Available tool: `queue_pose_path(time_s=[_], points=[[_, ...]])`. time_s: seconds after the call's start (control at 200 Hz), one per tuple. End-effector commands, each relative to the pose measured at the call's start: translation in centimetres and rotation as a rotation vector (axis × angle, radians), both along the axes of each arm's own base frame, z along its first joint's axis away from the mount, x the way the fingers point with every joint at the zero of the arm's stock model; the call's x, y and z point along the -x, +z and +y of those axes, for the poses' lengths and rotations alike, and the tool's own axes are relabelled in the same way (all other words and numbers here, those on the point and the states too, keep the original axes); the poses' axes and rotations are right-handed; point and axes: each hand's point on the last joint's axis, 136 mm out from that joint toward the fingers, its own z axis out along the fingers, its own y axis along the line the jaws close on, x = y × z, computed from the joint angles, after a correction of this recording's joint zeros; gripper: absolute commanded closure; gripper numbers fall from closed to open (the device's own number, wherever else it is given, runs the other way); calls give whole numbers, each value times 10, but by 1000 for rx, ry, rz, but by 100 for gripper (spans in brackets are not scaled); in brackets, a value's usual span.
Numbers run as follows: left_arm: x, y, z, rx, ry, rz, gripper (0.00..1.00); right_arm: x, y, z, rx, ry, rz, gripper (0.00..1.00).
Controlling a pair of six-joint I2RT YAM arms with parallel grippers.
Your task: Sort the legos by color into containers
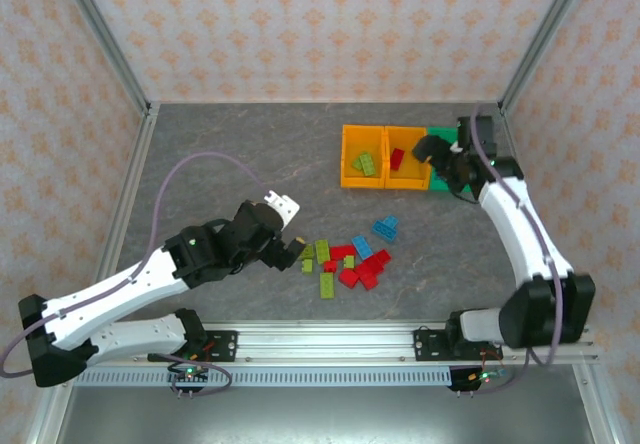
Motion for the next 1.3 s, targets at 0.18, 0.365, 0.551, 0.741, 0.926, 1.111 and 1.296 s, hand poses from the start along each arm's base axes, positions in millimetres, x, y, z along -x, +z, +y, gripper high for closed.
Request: queue_pose_path(time_s=[0.18,0.365,0.551,0.741,0.926,1.111,1.296], points=[[-33,-58,10,329,630,234,6,138,-24,93,19,495,128,14],[-32,-110,-24,416,677,428,8,146,-27,83,58,465,121,13],[-31,-151,-31,337,717,518,15,141,-32,83,80,463,144,13],[-27,-184,-32,282,723,580,17,138,-37,82,85,450,147,13],[-20,-202,-19,219,750,599,23,138,-39,83,80,442,153,13],[-6,-216,4,161,794,616,39,134,-40,83,81,427,157,13],[-14,-181,-7,258,726,580,50,138,-37,104,-18,504,150,13]])
